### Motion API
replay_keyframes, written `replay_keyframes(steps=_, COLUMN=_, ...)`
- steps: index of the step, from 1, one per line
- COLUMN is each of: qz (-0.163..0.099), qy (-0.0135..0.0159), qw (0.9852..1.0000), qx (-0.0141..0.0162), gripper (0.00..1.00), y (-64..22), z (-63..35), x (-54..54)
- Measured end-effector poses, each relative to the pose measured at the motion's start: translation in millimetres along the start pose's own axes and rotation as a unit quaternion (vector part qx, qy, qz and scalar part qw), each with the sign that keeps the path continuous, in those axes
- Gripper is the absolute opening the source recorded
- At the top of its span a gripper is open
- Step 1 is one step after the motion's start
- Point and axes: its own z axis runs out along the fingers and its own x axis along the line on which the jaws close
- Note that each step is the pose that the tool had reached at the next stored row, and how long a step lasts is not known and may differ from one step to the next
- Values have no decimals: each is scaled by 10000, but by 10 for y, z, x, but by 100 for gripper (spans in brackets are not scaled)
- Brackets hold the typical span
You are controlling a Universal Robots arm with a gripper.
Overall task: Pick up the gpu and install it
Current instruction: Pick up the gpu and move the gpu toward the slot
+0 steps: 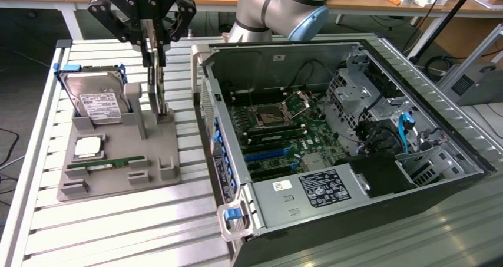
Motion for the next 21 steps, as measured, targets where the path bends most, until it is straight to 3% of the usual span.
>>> replay_keyframes(steps=21, qz=0, qy=0, qw=10000, qx=0, gripper=27, y=-4, z=-85, x=-3)
